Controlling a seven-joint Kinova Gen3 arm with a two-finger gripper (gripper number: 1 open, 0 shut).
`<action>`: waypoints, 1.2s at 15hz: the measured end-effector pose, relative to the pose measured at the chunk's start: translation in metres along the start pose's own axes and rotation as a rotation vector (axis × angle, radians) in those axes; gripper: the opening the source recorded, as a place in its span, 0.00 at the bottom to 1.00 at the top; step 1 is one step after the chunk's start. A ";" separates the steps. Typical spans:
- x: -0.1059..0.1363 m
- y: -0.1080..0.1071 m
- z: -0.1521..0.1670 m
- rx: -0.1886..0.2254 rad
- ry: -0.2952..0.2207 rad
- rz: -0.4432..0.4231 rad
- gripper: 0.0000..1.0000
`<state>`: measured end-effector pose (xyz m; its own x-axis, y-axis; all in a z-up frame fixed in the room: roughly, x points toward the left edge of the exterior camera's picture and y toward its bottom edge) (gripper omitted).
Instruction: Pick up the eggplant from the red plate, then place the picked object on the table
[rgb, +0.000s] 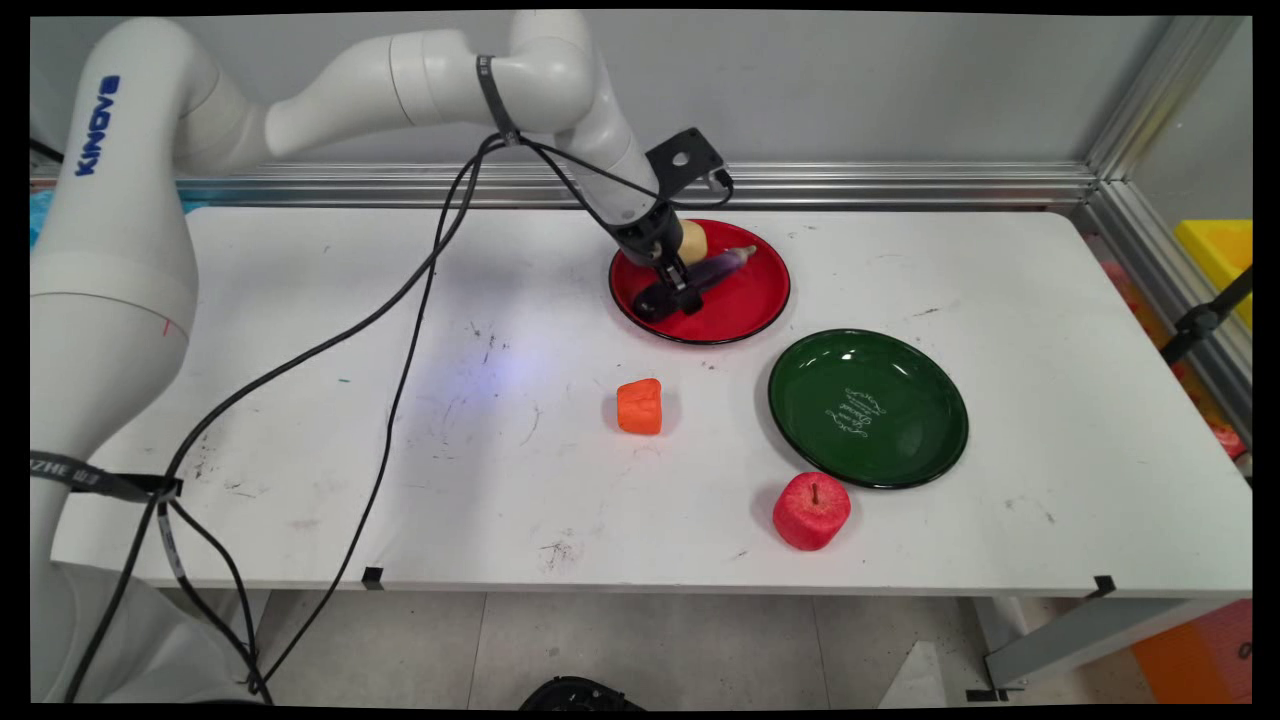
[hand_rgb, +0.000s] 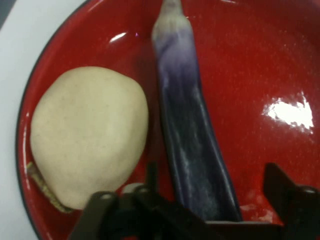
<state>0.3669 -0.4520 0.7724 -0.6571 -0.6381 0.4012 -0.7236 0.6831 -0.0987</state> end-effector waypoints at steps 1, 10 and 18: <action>0.000 0.001 0.002 -0.002 0.000 -0.002 0.00; 0.010 0.003 -0.003 -0.024 0.019 0.000 0.00; 0.030 0.015 -0.036 -0.089 0.048 0.028 0.00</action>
<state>0.3440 -0.4484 0.8164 -0.6646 -0.6018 0.4429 -0.6819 0.7309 -0.0301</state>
